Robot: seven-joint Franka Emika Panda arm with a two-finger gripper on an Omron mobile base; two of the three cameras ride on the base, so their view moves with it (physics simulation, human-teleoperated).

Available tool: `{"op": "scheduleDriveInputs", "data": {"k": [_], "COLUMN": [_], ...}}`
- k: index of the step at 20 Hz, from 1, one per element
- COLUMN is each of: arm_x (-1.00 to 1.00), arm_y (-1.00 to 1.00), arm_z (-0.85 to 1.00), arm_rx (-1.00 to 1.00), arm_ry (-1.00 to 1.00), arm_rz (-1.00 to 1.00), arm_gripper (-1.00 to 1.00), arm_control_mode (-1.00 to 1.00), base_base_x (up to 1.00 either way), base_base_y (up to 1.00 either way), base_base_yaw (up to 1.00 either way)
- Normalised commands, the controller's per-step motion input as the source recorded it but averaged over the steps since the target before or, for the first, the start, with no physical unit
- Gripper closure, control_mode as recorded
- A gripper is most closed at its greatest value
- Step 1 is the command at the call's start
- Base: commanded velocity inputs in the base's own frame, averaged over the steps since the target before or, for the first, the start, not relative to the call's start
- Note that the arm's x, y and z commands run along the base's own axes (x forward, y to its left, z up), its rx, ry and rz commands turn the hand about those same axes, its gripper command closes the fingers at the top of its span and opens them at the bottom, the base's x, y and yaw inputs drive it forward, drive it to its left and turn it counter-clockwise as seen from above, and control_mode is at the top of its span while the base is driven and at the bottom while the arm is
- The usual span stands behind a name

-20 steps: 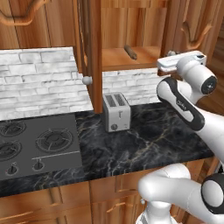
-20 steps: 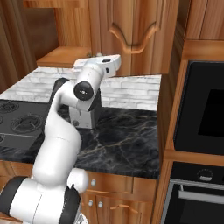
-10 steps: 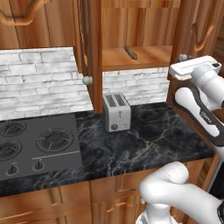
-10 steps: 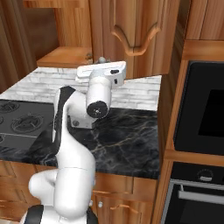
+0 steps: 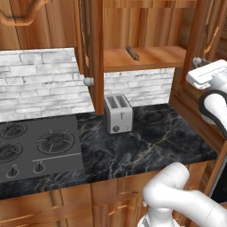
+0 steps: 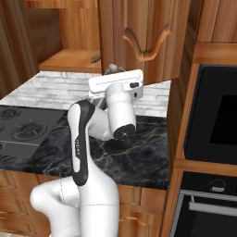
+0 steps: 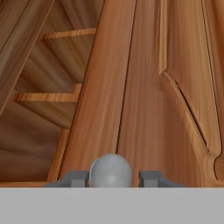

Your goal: Open the cabinet, retrieve the rolling pin, and place it next to the meat on the cutting board to prepare for tenderizing.

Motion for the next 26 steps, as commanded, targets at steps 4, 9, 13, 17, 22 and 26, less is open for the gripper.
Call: {"op": "scheduleDriveInputs", "data": {"k": [4,9,13,17,22,26], "arm_x": [0.0,-0.12,-0.36,-0.45,-0.24,0.0], "arm_y": [0.0,0.0,0.04,0.12,0.34,0.46], "arm_z": [0.0,0.0,0.0,-0.08,-0.02,0.0], "arm_rx": [0.0,0.0,-0.02,-0.01,0.0,-0.01], "arm_ry": [0.01,0.0,-0.01,0.0,0.01,0.04], "arm_rz": [0.0,0.0,0.0,0.0,-0.01,-0.06], "arm_gripper": [-1.0,-1.0,-1.0,-1.0,-1.0,-1.0], "arm_control_mode": [-1.0,-1.0,-1.0,-1.0,-1.0,-1.0], "base_base_x": [0.0,0.0,0.0,0.0,0.0,0.0], "base_base_y": [0.0,0.0,0.0,0.0,0.0,0.0], "base_base_yaw": [0.0,0.0,0.0,0.0,0.0,0.0]}}
